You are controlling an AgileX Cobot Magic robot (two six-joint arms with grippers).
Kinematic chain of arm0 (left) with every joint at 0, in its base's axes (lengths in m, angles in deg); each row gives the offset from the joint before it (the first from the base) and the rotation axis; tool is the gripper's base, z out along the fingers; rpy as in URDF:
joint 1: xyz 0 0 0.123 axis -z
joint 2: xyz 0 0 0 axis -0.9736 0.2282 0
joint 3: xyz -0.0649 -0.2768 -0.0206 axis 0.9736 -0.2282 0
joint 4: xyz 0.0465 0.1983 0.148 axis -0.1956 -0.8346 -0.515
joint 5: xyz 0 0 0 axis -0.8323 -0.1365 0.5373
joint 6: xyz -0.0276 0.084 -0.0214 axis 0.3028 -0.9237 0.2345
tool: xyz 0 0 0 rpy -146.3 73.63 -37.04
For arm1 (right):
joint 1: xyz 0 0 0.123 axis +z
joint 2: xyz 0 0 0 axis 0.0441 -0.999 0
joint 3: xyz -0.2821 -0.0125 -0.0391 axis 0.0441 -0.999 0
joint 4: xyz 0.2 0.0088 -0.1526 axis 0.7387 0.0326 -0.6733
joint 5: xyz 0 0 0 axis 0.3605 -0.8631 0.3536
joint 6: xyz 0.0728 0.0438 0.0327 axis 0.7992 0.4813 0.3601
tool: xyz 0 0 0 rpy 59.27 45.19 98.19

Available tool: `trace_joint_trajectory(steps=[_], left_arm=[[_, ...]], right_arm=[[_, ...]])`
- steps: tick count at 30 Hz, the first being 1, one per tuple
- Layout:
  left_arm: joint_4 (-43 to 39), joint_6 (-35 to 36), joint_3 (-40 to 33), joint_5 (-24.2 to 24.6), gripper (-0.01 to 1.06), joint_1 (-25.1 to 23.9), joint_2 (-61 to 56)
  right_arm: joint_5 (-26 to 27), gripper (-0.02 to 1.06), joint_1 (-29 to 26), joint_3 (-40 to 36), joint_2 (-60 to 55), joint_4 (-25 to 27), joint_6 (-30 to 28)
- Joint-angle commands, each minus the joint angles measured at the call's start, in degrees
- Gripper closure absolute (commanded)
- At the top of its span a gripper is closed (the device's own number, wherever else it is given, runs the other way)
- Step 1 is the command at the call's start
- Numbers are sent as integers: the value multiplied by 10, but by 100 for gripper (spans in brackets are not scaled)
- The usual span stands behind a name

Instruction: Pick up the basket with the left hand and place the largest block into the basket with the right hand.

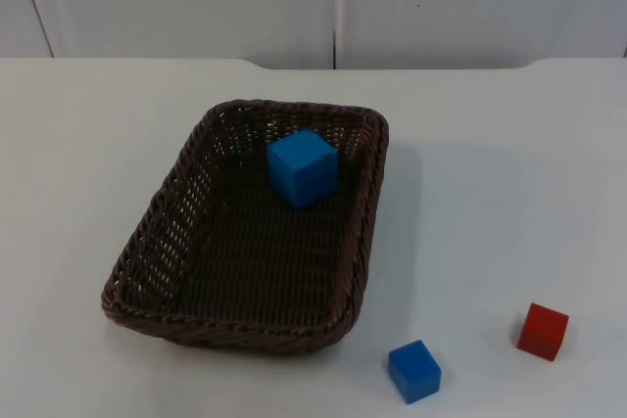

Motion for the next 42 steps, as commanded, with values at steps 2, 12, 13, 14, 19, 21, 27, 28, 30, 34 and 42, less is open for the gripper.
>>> trace_joint_trajectory(steps=[2, 12, 13, 14, 19, 21, 27, 28, 30, 34, 42], left_arm=[[-1, 5, -2, -5, 0, 3, -2], [-1, 5, -2, -5, 0, 3, -2], [-1, 5, -2, -5, 0, 3, -2], [-1, 5, -2, -5, 0, 3, -2], [-1, 5, -2, -5, 0, 3, -2], [-1, 5, -2, -5, 0, 3, -2], [-1, 5, -2, -5, 0, 3, -2], [-1, 5, -2, -5, 0, 3, -2], [-1, 5, -2, -5, 0, 3, -2], [-1, 5, -2, -5, 0, 3, -2], [0, 5, -2, -5, 0, -15, -2]], right_arm=[[0, -1, 1, 0, 2, 1, -2], [0, -1, -14, 0, 2, 1, -2], [0, -1, -21, 0, 2, 1, -2], [0, -1, -21, 0, 2, 1, -2], [0, -1, -73, 0, 2, 1, -2], [0, -1, -102, 0, 2, 1, -2], [0, -1, -189, 0, 2, 1, -2], [0, -1, -207, 0, 2, 1, -2], [0, -1, -228, 0, 2, 1, -2], [0, -1, -278, 0, 2, 1, -2], [0, -1, -298, 0, 2, 3, 0]])
